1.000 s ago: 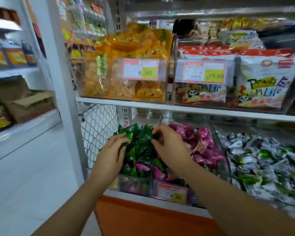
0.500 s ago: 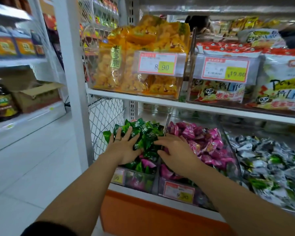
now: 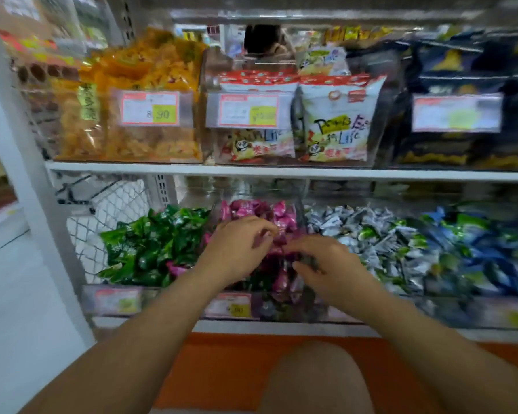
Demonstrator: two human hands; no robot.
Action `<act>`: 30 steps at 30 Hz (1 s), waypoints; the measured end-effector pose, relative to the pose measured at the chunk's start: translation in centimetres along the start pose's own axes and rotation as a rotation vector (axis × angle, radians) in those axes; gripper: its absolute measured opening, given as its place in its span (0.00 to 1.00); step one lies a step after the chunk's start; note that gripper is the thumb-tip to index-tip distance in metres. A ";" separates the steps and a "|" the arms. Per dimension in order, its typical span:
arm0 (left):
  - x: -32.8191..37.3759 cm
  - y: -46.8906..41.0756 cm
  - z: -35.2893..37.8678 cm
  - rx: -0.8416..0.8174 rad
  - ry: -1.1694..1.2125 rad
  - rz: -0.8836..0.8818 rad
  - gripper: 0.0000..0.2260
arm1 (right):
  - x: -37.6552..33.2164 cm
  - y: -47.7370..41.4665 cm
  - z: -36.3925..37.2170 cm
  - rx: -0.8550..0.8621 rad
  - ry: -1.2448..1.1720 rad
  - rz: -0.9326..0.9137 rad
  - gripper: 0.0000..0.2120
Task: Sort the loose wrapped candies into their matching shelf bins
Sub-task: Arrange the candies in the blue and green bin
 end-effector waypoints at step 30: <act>25.0 -11.7 20.5 -0.082 0.258 0.247 0.11 | 32.7 20.2 -8.9 -0.286 -0.266 0.717 0.16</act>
Point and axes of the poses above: each hand's wrist, its own y-axis away from the middle knuckle, its own z-axis out of the palm, x = y × z, the point moved 10 cm from there along -y, towards the middle knuckle, and after that the axes turned 7 degrees about -z, right-handed, at the moved point
